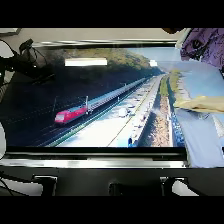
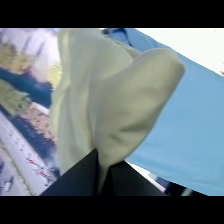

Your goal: Fold the clothes and pants, and hang the long-sleeved shirts on hangers.

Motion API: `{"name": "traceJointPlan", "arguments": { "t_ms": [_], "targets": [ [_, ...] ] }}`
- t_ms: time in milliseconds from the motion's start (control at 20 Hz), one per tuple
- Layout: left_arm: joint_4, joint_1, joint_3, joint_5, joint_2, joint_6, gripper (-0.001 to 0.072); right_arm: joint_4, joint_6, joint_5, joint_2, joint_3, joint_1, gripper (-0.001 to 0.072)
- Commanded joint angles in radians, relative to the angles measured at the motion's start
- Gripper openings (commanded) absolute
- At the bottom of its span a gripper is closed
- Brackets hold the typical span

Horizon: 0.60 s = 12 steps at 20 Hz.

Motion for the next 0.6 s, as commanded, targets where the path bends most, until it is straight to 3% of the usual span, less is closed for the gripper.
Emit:
{"name": "traceJointPlan", "arguments": {
  "t_ms": [0,550],
  "targets": [
    [0.000,-0.001,0.000,0.001,-0.001,0.000,0.0016,-0.156,-0.063,-0.108,0.031,-0.089,0.000,0.0023],
    [0.001,0.000,0.000,0.001,-0.001,0.000,0.0016,-0.233,0.057,0.104,0.240,-0.700,0.000,0.0023]
  ]
}}
